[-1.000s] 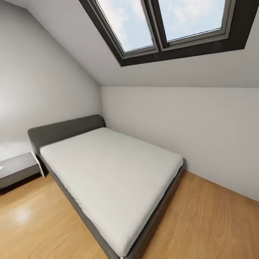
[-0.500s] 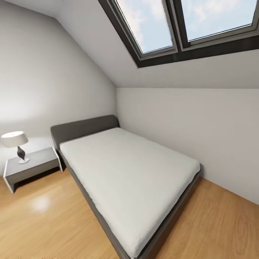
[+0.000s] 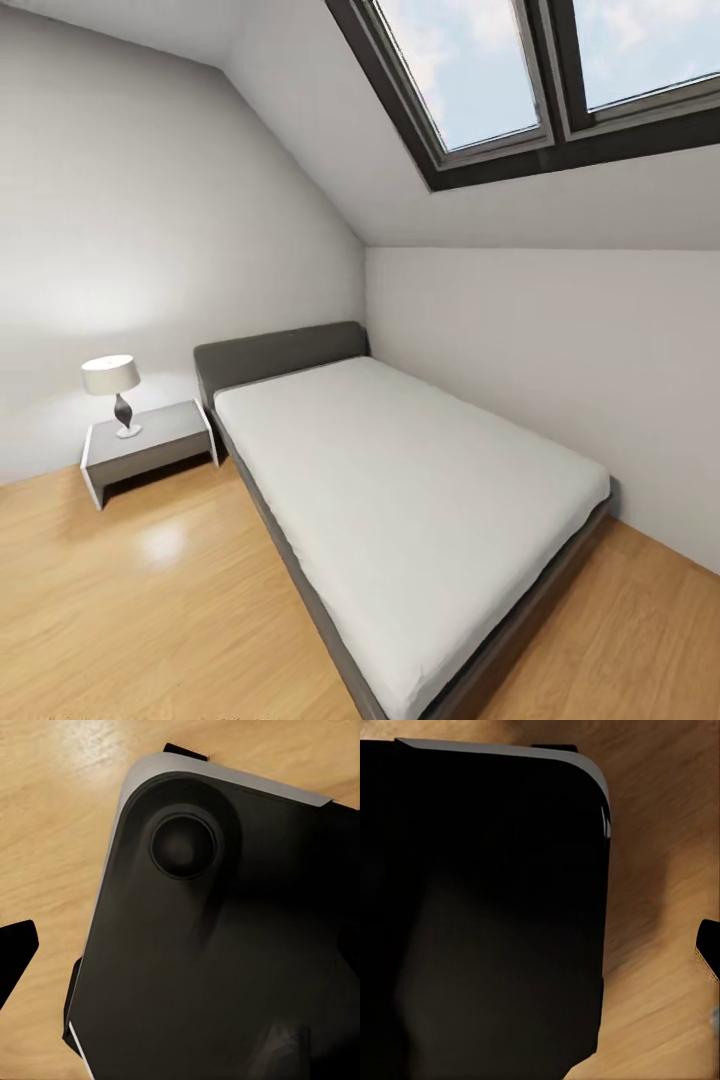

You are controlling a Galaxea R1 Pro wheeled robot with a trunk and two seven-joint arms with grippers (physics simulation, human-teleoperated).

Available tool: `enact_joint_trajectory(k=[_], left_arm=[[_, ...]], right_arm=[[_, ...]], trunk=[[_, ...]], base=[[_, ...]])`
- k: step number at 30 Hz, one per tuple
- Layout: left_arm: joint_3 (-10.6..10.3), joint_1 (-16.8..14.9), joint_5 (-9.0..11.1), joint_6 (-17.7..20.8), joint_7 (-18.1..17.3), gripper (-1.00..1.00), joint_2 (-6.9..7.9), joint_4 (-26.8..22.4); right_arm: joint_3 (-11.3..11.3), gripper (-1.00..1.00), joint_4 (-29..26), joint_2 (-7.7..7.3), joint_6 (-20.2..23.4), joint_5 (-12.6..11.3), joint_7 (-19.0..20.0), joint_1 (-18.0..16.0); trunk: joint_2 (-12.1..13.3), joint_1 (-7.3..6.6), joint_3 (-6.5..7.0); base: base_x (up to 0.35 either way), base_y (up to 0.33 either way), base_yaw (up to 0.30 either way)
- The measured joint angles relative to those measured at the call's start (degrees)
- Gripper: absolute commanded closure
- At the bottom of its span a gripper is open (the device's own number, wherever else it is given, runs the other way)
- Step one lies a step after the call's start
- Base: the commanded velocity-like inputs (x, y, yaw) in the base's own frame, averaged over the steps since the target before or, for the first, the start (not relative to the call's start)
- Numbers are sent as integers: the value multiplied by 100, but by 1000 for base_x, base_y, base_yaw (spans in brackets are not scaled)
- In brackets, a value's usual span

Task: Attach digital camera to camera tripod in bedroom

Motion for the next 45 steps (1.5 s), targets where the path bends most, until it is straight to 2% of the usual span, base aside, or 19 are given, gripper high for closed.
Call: enact_joint_trajectory(k=[45], left_arm=[[-1, 2, 0, -1, -1, -100, 0, 1]], right_arm=[[-10, -100, 0, -15, 0, 0, 0, 0]], trunk=[[0, 0, 153]], base=[[0, 0, 251]])
